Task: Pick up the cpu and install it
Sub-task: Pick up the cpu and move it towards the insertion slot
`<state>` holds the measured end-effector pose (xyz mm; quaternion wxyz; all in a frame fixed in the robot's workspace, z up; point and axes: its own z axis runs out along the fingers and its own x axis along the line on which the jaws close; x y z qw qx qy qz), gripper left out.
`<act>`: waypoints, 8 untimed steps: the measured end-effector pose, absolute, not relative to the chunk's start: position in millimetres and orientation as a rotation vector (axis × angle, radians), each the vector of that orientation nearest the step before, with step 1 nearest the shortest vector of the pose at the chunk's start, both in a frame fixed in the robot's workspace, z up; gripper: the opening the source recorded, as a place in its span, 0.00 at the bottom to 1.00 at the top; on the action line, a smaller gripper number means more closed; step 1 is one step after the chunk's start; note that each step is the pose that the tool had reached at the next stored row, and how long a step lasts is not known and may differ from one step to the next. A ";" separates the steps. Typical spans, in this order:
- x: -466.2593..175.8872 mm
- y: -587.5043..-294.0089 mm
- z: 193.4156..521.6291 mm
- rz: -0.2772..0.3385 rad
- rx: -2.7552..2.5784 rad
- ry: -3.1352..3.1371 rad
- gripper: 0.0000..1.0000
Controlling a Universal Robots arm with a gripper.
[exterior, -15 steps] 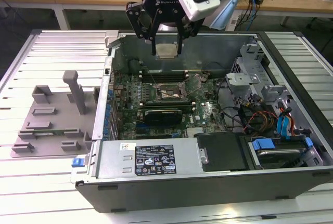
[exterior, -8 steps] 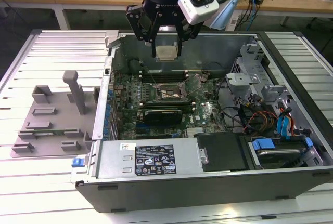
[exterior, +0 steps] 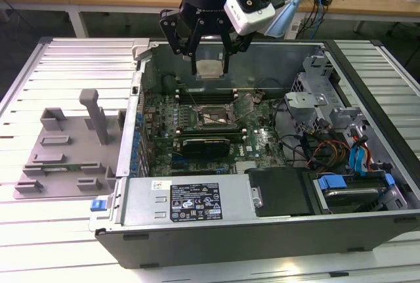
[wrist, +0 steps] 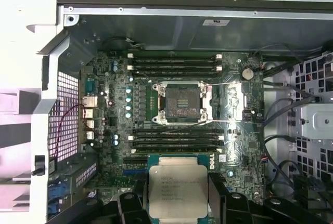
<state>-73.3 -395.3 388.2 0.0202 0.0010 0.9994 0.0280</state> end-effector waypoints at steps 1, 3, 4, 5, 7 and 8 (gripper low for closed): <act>-73.3 -395.3 387.2 0.087 0.003 3.100 0.55; -73.3 -395.3 384.6 0.087 0.003 3.100 0.55; -73.3 -395.2 382.3 0.087 0.003 3.100 0.55; -73.3 -395.2 380.0 0.087 0.003 3.100 0.55; -73.2 -395.2 376.0 0.087 0.003 3.100 0.55; -73.3 -395.1 374.0 0.087 0.003 3.100 0.55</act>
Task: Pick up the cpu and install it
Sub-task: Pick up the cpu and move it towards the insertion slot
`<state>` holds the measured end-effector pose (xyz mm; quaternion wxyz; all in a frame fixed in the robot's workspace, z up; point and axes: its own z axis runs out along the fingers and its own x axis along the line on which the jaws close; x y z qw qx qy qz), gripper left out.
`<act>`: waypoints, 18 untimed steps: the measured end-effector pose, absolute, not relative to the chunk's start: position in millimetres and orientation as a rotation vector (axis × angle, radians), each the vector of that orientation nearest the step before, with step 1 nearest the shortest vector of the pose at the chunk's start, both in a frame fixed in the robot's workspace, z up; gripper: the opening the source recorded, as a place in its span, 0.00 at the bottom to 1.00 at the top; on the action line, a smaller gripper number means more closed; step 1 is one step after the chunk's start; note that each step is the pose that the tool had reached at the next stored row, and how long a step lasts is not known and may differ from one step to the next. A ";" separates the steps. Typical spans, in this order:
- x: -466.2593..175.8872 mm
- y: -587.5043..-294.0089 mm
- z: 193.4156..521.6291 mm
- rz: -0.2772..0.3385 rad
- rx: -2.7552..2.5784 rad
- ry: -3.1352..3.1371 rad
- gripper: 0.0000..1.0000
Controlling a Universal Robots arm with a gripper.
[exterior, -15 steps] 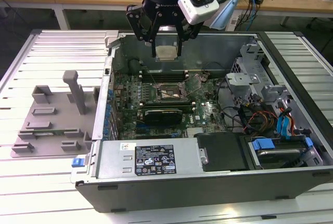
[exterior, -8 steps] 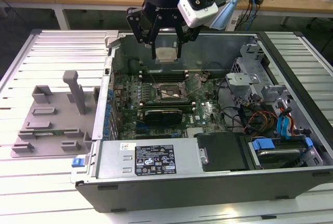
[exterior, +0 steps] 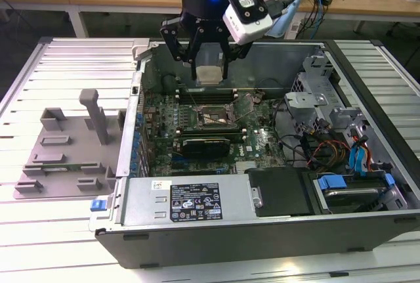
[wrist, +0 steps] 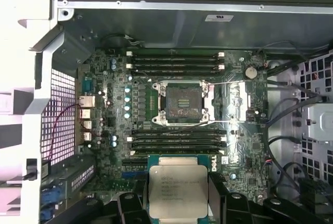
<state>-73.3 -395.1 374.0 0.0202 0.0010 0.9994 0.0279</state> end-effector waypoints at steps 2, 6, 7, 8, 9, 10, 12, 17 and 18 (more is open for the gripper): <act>-73.2 -392.9 364.2 0.084 0.003 3.102 0.55; -73.2 -388.4 356.7 0.084 0.003 3.103 0.55; -73.2 -386.9 355.3 0.084 0.003 3.103 0.55; -73.2 -385.1 353.9 0.084 0.003 3.103 0.55; -73.2 -384.0 353.1 0.084 0.003 3.103 0.55; -73.2 -382.7 351.6 0.085 0.003 3.102 0.55; -73.2 -382.1 350.5 0.085 0.003 3.103 0.55; -73.2 -376.3 346.3 0.084 0.003 3.103 0.55; -72.7 -372.3 343.9 0.084 0.003 3.103 0.55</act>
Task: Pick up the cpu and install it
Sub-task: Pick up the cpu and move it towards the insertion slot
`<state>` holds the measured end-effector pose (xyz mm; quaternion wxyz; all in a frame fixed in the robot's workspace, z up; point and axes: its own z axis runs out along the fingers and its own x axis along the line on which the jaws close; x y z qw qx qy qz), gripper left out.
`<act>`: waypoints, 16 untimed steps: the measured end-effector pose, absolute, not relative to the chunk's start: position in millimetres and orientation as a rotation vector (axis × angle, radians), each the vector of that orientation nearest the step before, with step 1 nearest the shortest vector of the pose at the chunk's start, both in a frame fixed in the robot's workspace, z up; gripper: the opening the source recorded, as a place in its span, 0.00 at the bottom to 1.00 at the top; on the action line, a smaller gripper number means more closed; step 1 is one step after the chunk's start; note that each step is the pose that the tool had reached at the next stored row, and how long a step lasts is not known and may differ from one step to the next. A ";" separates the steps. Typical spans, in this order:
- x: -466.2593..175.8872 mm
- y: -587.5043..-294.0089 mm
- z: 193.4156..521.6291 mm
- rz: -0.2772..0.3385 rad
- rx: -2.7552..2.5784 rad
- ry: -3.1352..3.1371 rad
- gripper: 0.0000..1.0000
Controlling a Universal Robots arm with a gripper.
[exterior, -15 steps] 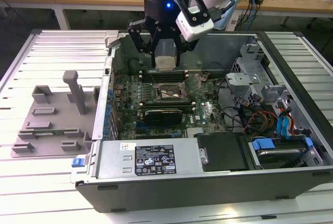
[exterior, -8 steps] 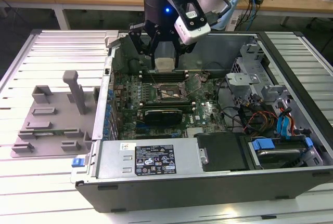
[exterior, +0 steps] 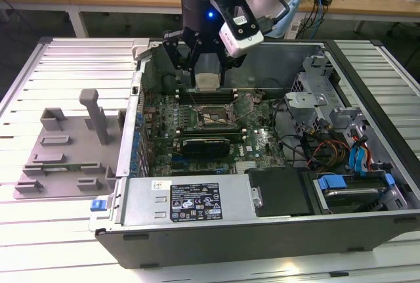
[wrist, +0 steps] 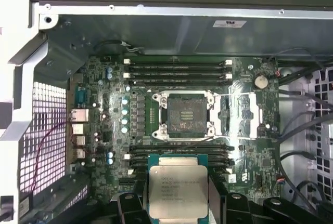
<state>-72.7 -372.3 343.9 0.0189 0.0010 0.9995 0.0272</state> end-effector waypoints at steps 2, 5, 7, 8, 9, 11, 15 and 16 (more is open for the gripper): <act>-70.9 -366.9 339.0 0.084 0.003 3.104 0.55; -68.3 -361.2 329.4 0.081 0.003 3.105 0.55; -67.2 -359.7 325.3 0.081 0.003 3.106 0.55; -64.8 -358.4 321.6 0.081 0.003 3.110 0.55; -61.5 -357.4 319.7 0.081 0.004 3.114 0.55; -53.0 -354.4 316.3 0.081 0.004 3.124 0.55; -51.2 -348.3 314.7 0.081 0.004 3.125 0.55; -50.3 -346.3 314.4 0.081 0.004 3.125 0.55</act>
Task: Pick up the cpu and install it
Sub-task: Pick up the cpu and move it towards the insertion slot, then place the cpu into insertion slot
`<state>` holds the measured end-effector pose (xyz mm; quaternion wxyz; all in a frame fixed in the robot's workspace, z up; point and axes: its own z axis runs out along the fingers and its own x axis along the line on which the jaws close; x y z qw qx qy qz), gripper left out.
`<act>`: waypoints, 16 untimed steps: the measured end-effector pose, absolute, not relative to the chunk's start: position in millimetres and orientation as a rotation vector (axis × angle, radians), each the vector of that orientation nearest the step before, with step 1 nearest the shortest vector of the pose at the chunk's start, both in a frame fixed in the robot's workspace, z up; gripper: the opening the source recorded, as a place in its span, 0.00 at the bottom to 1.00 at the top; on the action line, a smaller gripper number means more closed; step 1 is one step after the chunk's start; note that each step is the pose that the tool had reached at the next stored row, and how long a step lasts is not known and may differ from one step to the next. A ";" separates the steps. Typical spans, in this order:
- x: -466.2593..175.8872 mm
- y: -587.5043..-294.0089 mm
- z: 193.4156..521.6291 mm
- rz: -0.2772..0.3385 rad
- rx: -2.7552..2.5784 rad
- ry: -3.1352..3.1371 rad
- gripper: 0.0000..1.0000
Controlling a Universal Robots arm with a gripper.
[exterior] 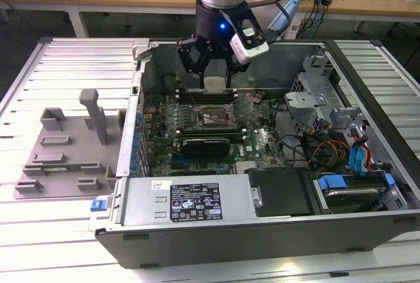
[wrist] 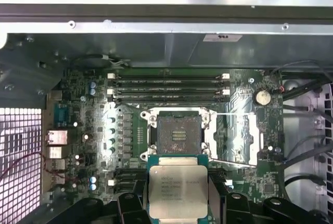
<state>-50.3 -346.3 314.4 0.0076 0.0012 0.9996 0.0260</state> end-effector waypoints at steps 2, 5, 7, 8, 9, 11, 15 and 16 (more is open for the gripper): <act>-48.9 -343.7 313.6 0.081 0.004 3.125 0.55; -46.9 -340.6 312.0 0.082 0.002 3.125 0.55; -46.3 -339.0 311.3 0.081 0.001 3.125 0.55; -46.0 -338.6 311.0 0.082 0.001 3.125 0.55; -45.7 -338.5 310.9 0.082 0.001 3.125 0.55; -45.6 -338.5 310.9 0.082 0.001 3.125 0.55; -45.6 -338.5 310.9 0.082 0.001 3.125 0.55; -45.6 -338.5 310.9 0.082 0.001 3.125 0.55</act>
